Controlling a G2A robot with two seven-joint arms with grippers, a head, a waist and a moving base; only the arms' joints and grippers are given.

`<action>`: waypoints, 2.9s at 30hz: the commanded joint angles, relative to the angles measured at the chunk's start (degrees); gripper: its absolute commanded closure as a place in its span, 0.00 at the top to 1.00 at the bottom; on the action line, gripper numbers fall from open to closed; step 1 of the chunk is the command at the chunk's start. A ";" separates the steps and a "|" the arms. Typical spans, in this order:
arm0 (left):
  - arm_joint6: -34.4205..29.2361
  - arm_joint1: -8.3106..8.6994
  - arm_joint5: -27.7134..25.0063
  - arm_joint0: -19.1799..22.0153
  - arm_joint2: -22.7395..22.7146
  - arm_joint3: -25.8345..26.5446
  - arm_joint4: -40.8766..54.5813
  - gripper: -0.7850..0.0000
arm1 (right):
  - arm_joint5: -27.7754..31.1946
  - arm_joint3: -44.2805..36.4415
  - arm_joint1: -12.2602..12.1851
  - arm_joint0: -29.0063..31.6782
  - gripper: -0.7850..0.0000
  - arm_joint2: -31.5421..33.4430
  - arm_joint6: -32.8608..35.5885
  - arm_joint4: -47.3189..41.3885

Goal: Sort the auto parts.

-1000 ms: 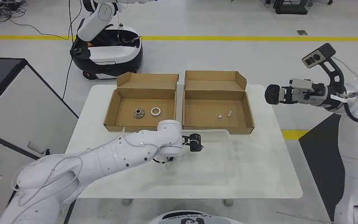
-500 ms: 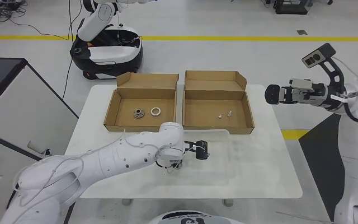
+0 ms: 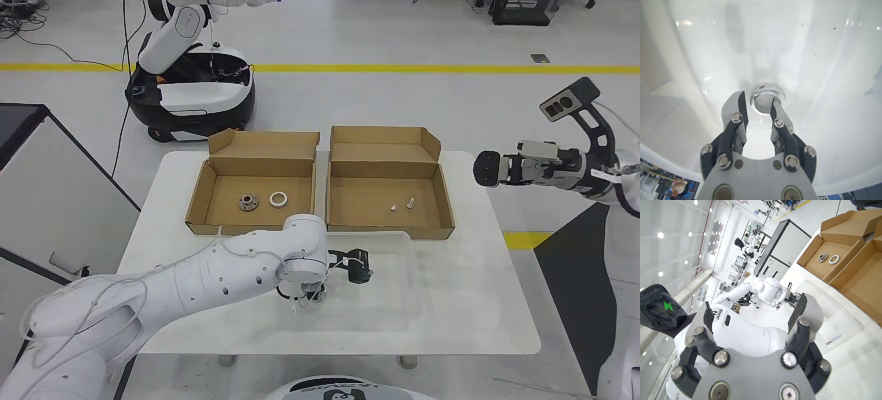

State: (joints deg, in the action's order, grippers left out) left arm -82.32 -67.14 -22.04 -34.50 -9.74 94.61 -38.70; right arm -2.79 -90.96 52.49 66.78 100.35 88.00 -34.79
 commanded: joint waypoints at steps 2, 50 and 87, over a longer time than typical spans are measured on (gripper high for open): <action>0.14 -0.22 -0.14 0.26 0.00 -0.57 0.01 0.42 | 0.00 0.00 0.00 0.00 1.00 0.00 0.00 0.00; -1.86 -1.75 1.86 2.02 0.00 -1.92 3.79 0.00 | 0.00 0.00 0.00 0.00 1.00 0.00 0.00 0.00; -3.47 5.52 3.53 21.37 0.00 13.62 24.04 0.00 | 0.00 0.00 0.00 0.00 1.00 0.00 0.00 0.00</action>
State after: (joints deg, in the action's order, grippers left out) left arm -85.79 -61.63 -18.51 -13.14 -9.74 108.23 -14.66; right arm -2.79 -90.96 52.49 66.78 100.35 88.00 -34.79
